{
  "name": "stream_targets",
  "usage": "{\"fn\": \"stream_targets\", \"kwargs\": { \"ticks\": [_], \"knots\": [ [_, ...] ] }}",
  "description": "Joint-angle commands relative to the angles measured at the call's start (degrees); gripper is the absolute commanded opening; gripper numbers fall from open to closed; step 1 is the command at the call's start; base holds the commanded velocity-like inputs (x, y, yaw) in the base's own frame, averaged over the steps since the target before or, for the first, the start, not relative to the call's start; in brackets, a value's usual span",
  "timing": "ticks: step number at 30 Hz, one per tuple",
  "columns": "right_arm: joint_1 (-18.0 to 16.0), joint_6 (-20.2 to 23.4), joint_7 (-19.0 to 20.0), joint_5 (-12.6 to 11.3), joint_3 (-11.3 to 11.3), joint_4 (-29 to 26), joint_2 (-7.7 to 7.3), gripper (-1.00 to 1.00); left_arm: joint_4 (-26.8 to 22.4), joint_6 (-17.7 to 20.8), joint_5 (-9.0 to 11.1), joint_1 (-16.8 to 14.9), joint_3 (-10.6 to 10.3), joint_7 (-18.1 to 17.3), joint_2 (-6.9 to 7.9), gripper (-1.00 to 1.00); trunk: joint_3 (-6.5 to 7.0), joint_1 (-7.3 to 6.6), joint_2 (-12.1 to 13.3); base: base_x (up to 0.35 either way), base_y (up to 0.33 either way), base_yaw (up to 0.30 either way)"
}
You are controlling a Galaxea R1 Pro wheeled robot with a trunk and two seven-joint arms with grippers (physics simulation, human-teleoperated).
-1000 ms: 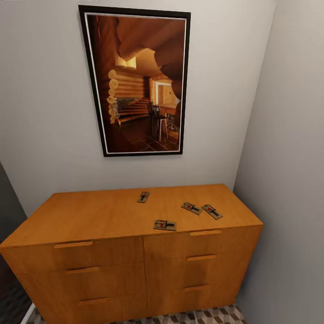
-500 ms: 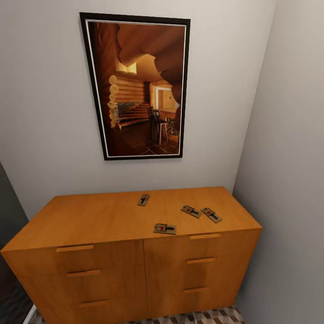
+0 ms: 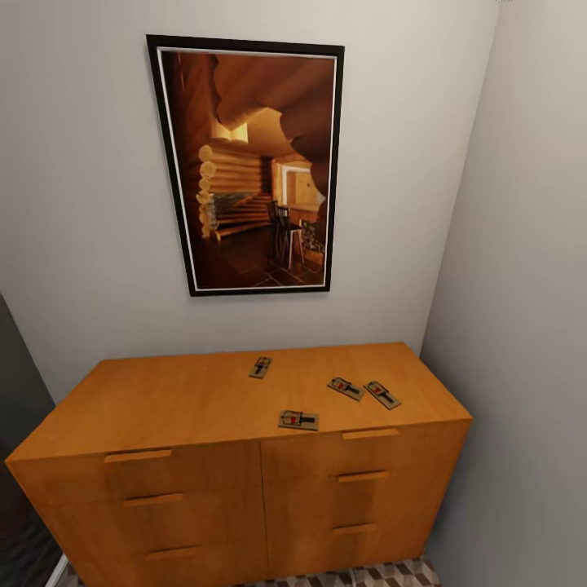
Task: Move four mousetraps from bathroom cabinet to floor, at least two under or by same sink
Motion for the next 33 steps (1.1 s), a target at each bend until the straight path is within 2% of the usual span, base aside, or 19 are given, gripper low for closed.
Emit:
{"fn": "stream_targets", "kwargs": {
  "ticks": [1,33],
  "knots": [
    [0.0,-0.19,-0.01,-0.07,-0.01,0.01,0.0,1.0,0.0,-0.14,0.56,-0.01,0.02,-0.01,-0.02,1.0,0.14,-0.22,0.38,0.0,0.0,0.0],
    [0.0,-0.02,-0.01,0.14,0.27,0.01,0.0,1.0,0.0,-0.06,0.51,-0.01,0.03,-0.18,0.07,1.0,5.88,-7.25,13.22,0.0,0.0,0.0]
  ]
}}
